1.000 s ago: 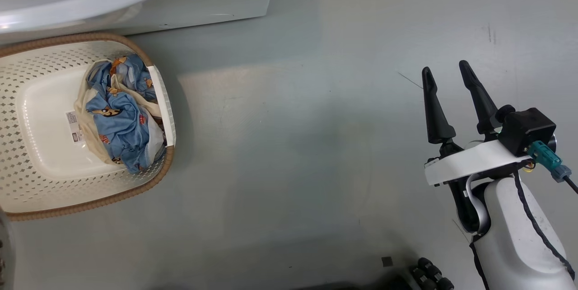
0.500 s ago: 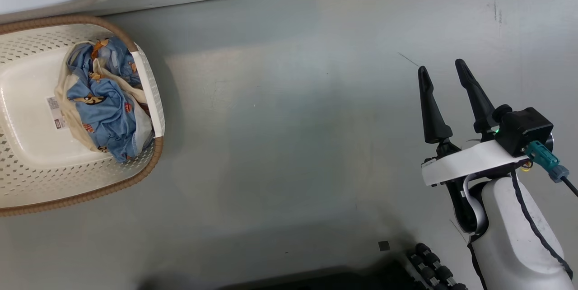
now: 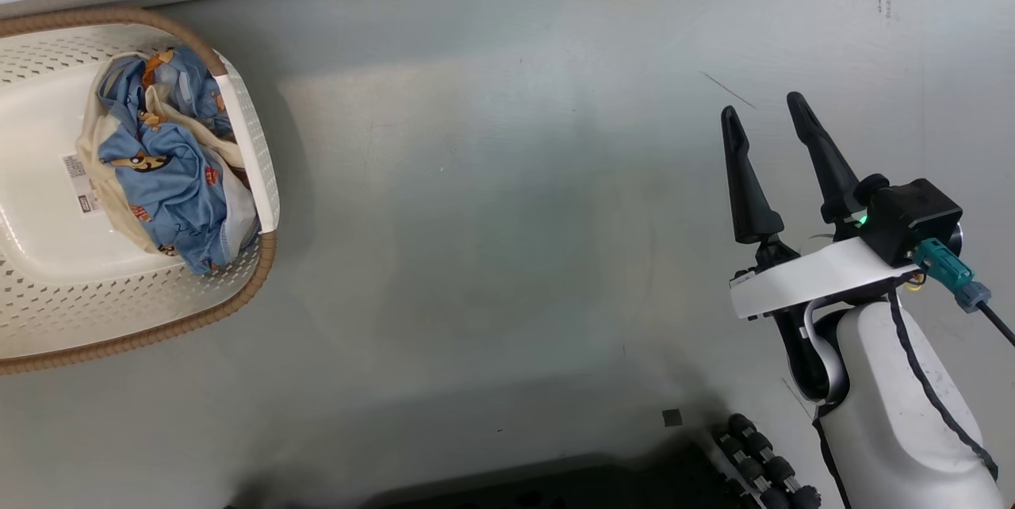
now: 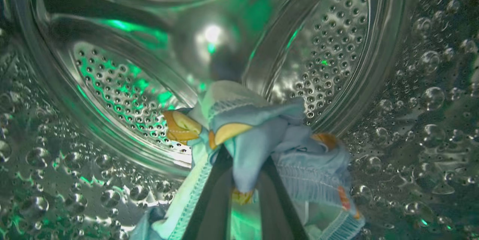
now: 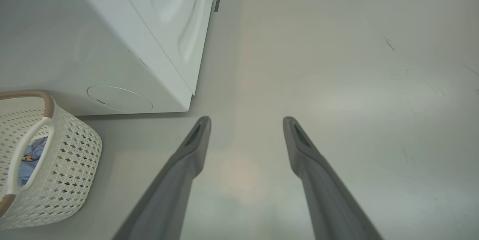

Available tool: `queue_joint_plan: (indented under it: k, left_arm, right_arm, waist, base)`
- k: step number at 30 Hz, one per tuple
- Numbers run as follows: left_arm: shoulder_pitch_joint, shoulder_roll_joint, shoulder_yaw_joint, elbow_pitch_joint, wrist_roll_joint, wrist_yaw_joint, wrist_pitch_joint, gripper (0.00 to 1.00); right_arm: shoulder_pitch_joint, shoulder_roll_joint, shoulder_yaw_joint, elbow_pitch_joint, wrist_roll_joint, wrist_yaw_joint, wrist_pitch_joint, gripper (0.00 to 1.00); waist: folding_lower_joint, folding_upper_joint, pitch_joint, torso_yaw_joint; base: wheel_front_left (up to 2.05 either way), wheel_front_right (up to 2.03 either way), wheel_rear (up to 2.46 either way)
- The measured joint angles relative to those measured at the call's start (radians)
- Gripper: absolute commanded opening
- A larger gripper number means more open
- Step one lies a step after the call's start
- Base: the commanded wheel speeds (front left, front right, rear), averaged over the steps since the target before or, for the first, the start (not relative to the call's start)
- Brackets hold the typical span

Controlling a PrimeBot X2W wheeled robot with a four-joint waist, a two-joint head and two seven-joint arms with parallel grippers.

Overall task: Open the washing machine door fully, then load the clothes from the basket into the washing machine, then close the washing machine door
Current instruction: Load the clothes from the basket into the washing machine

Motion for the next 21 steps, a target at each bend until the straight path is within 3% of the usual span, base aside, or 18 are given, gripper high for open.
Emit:
queue_joint_plan:
  k: [14, 15, 16, 21]
  left_arm:
    - [-0.009, 0.007, -0.043, 0.099, -0.028, 0.000, 0.005, 0.00]
    - [-0.009, 0.006, -0.041, 0.102, -0.035, 0.000, 0.004, 0.37]
    - [-0.009, 0.006, -0.042, 0.102, -0.036, 0.000, 0.000, 0.98]
    - [-0.001, 0.001, -0.036, 0.135, -0.045, 0.000, -0.025, 1.00]
  right_arm:
    - [-0.002, 0.004, -0.001, 0.000, 0.000, 0.000, 0.000, 1.00]
    - [-0.002, 0.004, -0.001, 0.000, 0.000, 0.000, 0.000, 1.00]
    - [-0.002, 0.004, -0.002, 0.001, 0.000, 0.000, 0.000, 1.00]
    - [-0.006, 0.004, -0.019, 0.004, 0.000, 0.000, 0.000, 1.00]
  waist:
    - [0.0000, 0.0000, 0.007, -0.008]
    - [0.0000, 0.0000, 0.006, -0.008]
    - [0.0000, 0.0000, 0.005, -0.007]
    - [0.0000, 0.0000, -0.014, 0.000]
  base:
    - [0.00, 0.00, 0.00]
    - [0.00, 0.00, 0.00]
    - [0.00, 0.00, 0.00]
    - [0.00, 0.00, 0.00]
